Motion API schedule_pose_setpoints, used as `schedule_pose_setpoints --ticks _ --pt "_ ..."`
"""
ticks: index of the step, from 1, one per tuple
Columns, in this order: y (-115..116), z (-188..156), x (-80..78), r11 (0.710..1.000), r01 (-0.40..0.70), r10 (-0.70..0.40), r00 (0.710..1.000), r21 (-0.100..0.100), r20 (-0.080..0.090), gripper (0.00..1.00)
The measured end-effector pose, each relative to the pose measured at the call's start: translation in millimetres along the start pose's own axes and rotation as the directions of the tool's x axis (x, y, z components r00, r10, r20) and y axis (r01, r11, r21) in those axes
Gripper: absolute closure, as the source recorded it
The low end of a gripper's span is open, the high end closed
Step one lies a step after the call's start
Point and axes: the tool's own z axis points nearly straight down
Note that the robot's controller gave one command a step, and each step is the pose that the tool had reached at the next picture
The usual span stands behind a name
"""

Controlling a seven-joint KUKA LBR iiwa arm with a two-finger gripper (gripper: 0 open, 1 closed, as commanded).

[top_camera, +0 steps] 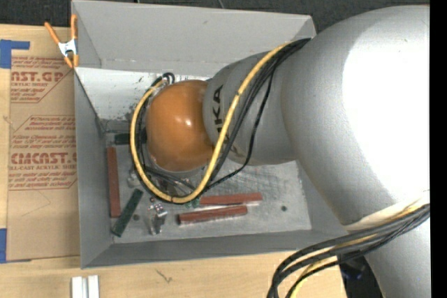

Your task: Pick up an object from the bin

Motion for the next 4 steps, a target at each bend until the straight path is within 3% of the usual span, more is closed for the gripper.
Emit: schedule_pose_setpoints --ticks 1,2,3,4 --pt "4 -40 -16.0 0.968 0.252 -0.252 0.968 0.001 -0.001 0.0" --pt "4 -1 -10.5 0.875 0.484 -0.484 0.875 0.007 0.028 1.0" --pt "1 2 -5.7 0.875 0.484 -0.484 0.875 0.004 0.007 0.0" --pt "2 1 -9.1 0.876 0.483 -0.483 0.875 0.008 0.023 1.0"
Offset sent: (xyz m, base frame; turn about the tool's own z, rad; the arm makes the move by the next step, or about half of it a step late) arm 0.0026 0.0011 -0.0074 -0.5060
